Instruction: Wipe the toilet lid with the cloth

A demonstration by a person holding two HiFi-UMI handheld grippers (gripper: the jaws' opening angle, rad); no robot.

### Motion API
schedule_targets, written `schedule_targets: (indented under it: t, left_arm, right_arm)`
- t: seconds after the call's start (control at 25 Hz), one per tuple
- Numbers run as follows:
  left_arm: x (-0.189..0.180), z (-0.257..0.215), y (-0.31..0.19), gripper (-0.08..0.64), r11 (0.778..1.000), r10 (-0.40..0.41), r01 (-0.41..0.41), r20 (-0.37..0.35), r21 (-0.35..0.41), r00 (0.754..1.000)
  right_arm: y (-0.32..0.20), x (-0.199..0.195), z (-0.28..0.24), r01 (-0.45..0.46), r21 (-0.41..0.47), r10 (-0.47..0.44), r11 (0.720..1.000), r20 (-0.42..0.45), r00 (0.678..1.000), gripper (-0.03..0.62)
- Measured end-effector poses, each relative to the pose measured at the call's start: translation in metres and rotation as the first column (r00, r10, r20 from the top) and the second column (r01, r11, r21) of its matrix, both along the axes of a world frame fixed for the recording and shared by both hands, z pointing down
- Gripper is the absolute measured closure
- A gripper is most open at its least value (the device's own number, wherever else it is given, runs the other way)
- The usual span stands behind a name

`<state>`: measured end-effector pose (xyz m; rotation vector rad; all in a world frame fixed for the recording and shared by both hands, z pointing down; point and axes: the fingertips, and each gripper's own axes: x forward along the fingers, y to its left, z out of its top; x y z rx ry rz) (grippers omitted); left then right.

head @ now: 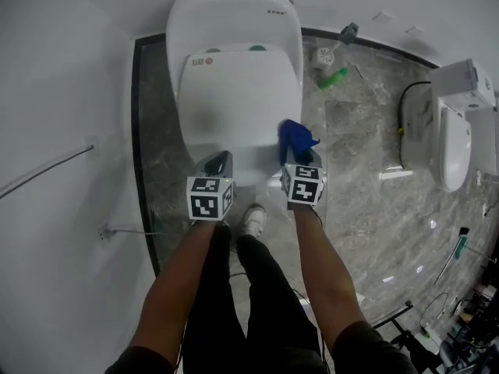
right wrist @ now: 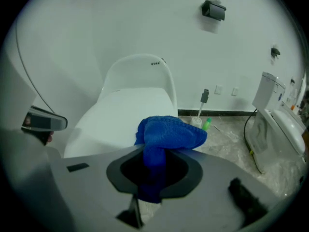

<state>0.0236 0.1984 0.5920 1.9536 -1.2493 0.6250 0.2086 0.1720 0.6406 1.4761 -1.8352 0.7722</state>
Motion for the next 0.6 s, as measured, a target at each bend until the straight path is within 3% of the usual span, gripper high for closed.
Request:
schedule_targets:
  t: [0.2, 0.4, 0.6]
  left_arm:
    - [-0.037, 0.003, 0.019, 0.548, 0.994, -0.111, 0.111, -0.003, -0.009, 0.994]
    - [-0.105, 0.011, 0.036, 0.548, 0.958, -0.285, 0.284, -0.019, -0.049, 0.958]
    - [-0.139, 0.014, 0.054, 0.548, 0.945, -0.322, 0.322, -0.003, -0.054, 0.947]
  right_arm:
    - [0.014, -0.071, -0.032, 0.101, 0.099, -0.11, 0.99, 0.092, 0.99, 0.535]
    - [0.047, -0.161, -0.033, 0.233, 0.075, -0.243, 0.97, 0.169, 0.955, 0.534]
    - [0.074, -0.225, -0.012, 0.38, 0.032, -0.38, 0.924, 0.165, 0.91, 0.535]
